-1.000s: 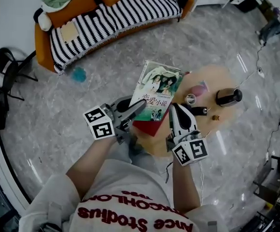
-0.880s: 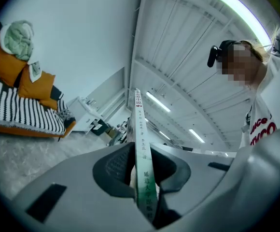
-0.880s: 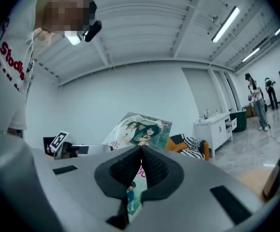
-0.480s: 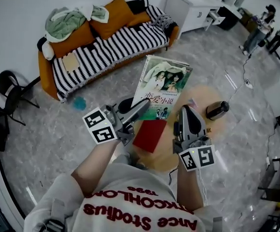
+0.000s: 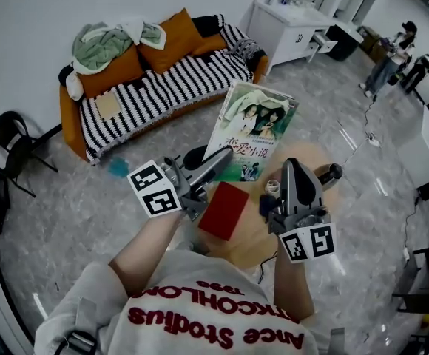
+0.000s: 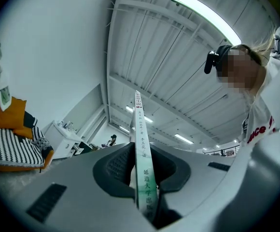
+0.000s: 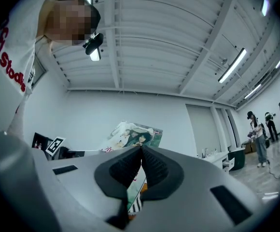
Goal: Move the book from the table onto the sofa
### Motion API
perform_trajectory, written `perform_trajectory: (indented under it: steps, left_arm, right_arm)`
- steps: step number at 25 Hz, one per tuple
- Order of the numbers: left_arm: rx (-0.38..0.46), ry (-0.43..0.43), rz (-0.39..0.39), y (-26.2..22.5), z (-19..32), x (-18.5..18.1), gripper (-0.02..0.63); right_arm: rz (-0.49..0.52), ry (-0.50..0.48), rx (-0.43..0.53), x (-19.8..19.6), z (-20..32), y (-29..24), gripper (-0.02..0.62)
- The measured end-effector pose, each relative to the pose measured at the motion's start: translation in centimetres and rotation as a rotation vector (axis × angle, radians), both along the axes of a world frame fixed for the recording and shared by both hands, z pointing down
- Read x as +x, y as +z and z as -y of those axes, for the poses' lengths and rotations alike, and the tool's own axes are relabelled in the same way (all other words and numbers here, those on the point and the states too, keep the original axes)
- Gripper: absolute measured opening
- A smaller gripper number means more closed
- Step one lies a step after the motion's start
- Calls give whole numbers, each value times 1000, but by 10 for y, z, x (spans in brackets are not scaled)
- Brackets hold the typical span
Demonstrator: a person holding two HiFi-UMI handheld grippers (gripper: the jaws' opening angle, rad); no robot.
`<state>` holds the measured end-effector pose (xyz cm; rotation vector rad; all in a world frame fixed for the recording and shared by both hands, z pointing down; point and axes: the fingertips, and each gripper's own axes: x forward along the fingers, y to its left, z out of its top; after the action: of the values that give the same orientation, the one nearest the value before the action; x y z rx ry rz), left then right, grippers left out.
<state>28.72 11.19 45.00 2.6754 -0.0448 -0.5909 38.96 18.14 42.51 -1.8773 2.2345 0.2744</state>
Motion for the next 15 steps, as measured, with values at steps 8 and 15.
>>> perform_trajectory:
  steps: [8, 15]
  left_arm:
    - [-9, -62, 9, -31, -31, 21, 71]
    - [14, -148, -7, -32, -55, 13, 71]
  right_arm:
    - [13, -43, -11, 31, -28, -34, 28]
    - [37, -141, -13, 35, -34, -27, 29]
